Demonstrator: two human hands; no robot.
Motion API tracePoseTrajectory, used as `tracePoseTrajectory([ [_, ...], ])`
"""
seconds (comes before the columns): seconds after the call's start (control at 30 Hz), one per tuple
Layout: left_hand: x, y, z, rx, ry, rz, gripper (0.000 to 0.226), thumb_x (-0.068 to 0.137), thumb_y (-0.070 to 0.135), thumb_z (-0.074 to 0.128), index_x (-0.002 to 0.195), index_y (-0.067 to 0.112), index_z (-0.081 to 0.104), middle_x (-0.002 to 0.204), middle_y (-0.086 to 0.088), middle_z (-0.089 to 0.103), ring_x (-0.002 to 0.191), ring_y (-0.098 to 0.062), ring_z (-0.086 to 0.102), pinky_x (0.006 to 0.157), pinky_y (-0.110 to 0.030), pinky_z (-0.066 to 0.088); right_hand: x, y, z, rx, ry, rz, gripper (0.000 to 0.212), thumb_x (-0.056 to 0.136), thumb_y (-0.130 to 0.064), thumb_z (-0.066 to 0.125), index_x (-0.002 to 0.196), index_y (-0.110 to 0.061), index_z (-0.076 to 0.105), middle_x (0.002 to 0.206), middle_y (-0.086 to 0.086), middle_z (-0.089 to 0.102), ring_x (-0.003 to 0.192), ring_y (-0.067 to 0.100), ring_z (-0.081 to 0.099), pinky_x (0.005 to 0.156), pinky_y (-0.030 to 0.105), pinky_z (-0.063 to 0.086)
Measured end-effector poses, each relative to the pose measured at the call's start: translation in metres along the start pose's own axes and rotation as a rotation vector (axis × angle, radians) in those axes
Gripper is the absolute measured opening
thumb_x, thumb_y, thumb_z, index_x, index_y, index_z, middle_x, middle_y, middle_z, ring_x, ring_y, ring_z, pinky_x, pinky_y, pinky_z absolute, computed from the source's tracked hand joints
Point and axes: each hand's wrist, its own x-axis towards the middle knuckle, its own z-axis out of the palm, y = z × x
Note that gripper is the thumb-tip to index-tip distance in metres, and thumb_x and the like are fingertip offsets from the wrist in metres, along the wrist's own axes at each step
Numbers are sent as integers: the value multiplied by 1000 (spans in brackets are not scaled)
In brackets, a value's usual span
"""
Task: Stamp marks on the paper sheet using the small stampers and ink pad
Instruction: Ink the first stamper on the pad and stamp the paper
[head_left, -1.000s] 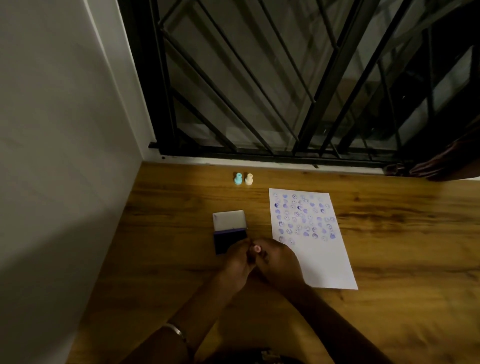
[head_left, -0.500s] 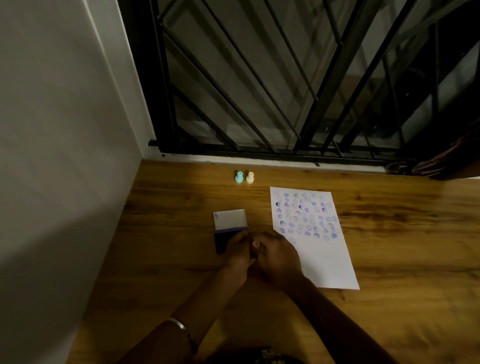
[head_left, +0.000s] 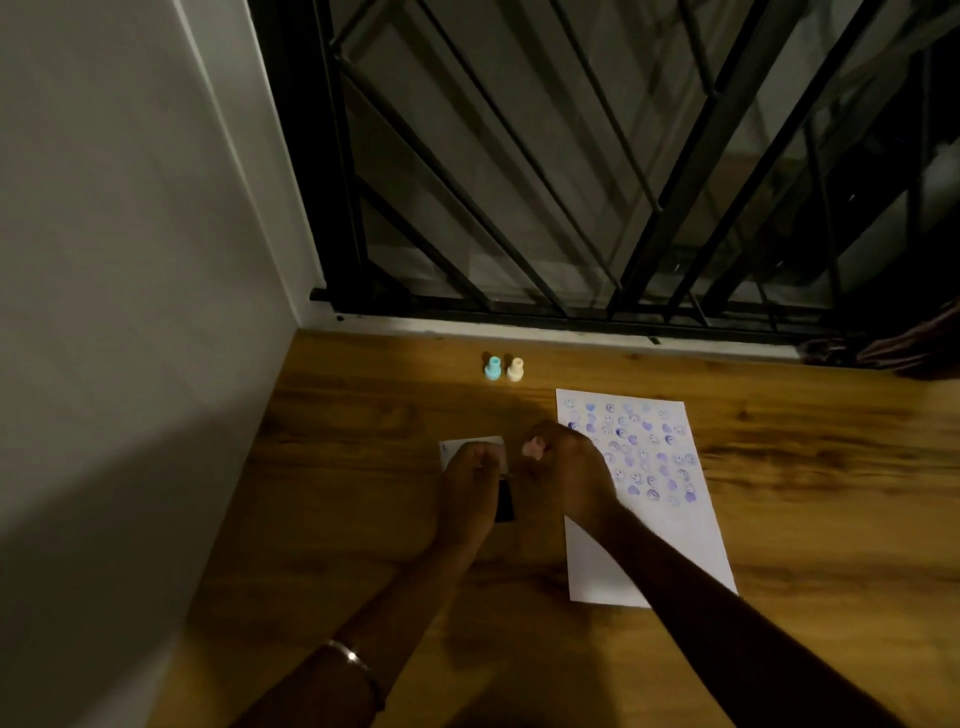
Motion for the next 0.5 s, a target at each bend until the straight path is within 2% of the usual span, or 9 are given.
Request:
tracePoseTrajectory([
  [0.07,7,-2,-4,93,-2,97,21,100,26,47,100,14,64,96,2,63,86,-11,59,60,-6,43,22,6,1,-62,-33,81,8,90,-24,61,96,-21,65,92,3,70,80,16,66,67,25,51],
  [0.13,15,-2,-7,184,-24,145,21,100,26,47,102,14,64,96,4,63,83,-6,58,60,-2,43,42,5,0,-97,-20,133,17,94,-31,51,93,-18,63,90,7,69,78,19,65,70,34,56],
  [0.2,24,-2,-7,241,-38,188,20,99,26,48,102,16,65,97,7,63,79,3,55,63,-1,43,59,4,-1,-91,0,143,22,95,-32,47,93,-16,62,91,8,68,78,20,65,70,38,58],
  [0.27,32,-1,-6,259,-42,228,18,98,25,49,101,17,65,96,9,64,78,9,53,63,-3,43,74,5,-2,-83,5,120,17,93,-29,52,94,-17,63,92,6,68,81,21,65,71,38,57],
  [0.33,39,0,-4,275,-40,253,17,98,24,50,103,19,66,99,8,66,82,7,55,66,-6,43,87,7,-4,-77,-8,84,11,88,-25,61,95,-17,64,95,4,69,85,21,64,73,37,56],
  [0.4,47,0,0,282,-40,262,17,98,24,50,104,19,65,101,6,67,86,4,57,69,-8,42,99,9,-5,-81,-15,60,12,84,-20,67,95,-16,66,96,6,69,86,23,64,72,34,54],
  [0.5,56,0,5,299,-36,250,16,98,26,50,104,22,64,100,9,66,83,9,55,69,-8,42,114,14,-5,-132,-30,52,19,83,-17,69,101,-13,65,104,9,68,93,25,63,78,34,54],
])
